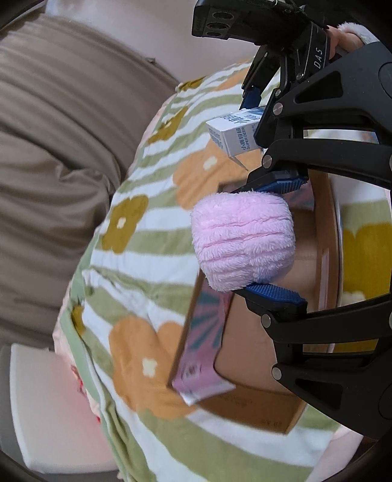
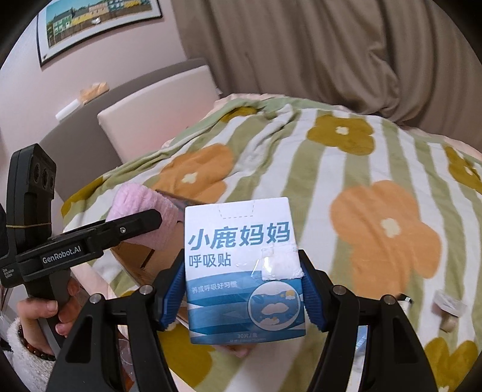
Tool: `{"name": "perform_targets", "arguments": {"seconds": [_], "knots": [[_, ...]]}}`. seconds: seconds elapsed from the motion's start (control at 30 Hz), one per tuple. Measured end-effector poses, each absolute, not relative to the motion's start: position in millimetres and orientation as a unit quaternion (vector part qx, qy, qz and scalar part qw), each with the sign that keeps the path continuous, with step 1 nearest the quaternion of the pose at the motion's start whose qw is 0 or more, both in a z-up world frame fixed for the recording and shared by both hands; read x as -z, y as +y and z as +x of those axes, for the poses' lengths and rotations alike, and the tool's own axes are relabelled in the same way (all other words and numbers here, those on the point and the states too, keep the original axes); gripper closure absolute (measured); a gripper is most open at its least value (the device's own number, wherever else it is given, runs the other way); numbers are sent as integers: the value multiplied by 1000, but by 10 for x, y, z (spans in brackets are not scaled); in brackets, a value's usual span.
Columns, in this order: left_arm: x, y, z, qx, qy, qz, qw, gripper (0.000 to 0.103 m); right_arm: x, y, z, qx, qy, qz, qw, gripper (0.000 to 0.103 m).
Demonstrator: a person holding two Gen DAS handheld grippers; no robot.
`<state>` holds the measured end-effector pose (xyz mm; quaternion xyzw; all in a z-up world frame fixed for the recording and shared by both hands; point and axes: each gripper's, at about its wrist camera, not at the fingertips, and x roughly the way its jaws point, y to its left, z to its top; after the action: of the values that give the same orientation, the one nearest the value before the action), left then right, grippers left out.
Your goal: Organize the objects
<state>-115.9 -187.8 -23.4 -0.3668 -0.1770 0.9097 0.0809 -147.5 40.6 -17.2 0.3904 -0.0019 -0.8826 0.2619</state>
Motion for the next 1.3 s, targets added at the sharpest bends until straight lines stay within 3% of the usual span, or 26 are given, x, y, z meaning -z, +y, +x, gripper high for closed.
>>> {"name": "perform_targets", "arguments": {"seconds": [0.6, 1.1, 1.13, 1.17, 1.23, 1.27, 1.3], "knots": [[997, -2536, -1453, -893, -148, -424, 34, 56, 937, -524, -1841, 845, 41, 454, 279, 40], [1178, -2585, -1561, -889, -125, -440, 27, 56, 1230, -687, -1957, 835, 61, 474, 271, 40], [1166, -2575, -1567, -890, -120, -439, 22, 46, 1232, -692, -1954, 836, 64, 473, 269, 40], [1150, -2562, -1573, -892, -114, -437, 17, 24, 1237, -701, -1956, 837, 69, 473, 266, 39], [1093, -2546, -1554, -898, -109, -426, 7, 0, 1252, -724, -1958, 836, 79, 477, 260, 38], [1039, -2540, -1527, -904, -110, -412, 10, 0, 1255, -720, -1955, 835, 79, 479, 259, 35], [1014, -2537, -1524, -906, -110, -409, 12, 0, 1254, -712, -1949, 833, 78, 482, 259, 23]]}}
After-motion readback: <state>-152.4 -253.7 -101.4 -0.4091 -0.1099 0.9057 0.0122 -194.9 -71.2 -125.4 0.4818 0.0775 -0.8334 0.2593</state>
